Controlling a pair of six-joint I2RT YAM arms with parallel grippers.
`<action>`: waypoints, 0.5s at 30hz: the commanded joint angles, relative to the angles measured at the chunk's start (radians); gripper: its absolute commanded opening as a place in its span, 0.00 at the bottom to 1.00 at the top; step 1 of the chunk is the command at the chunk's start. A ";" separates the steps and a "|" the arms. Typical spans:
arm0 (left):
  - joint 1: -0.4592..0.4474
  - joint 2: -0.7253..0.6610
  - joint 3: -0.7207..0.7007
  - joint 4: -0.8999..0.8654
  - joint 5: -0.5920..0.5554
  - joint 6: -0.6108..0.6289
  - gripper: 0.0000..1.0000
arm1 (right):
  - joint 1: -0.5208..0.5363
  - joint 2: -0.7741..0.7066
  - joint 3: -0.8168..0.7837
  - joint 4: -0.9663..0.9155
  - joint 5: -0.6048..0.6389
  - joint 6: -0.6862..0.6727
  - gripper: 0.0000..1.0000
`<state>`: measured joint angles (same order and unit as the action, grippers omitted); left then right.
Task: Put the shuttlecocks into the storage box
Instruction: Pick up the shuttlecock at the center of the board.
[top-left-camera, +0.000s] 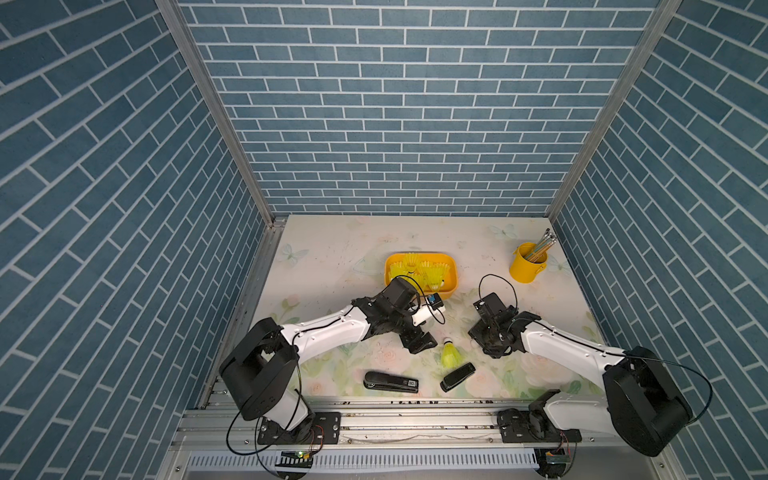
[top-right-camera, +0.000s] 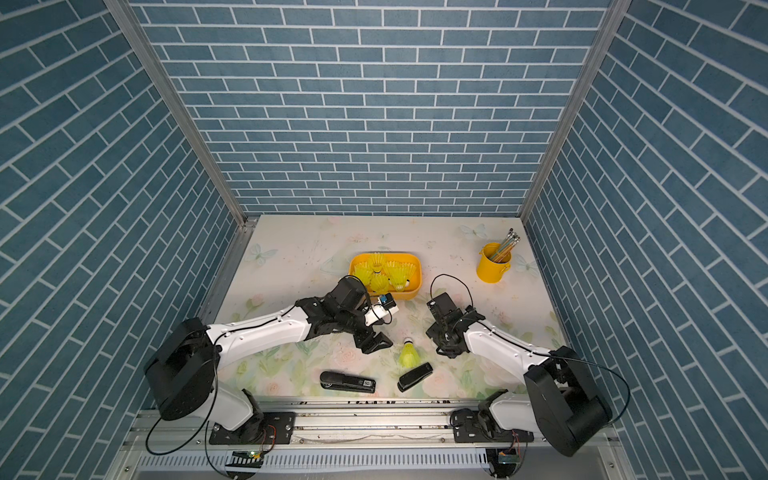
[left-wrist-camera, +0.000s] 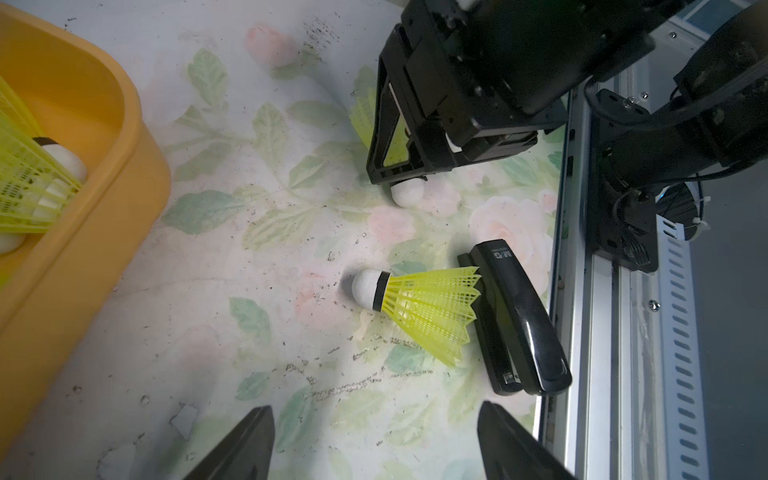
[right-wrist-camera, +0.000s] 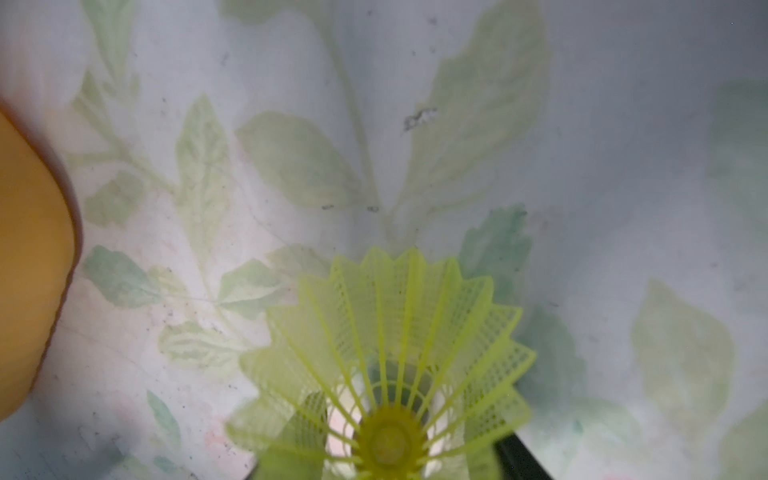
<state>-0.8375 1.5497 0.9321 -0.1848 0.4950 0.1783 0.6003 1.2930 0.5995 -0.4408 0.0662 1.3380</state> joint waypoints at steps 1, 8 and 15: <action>-0.013 0.000 -0.011 0.046 0.020 -0.031 0.83 | 0.007 0.004 -0.010 -0.036 -0.029 -0.038 0.59; -0.020 0.002 -0.018 0.058 0.028 -0.030 0.84 | 0.064 -0.006 -0.070 0.002 -0.043 0.076 0.54; -0.021 0.003 -0.013 0.061 0.022 -0.031 0.84 | 0.064 0.015 -0.055 -0.028 0.017 0.090 0.44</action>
<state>-0.8516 1.5509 0.9253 -0.1364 0.5064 0.1493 0.6571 1.2758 0.5678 -0.4187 0.0578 1.3918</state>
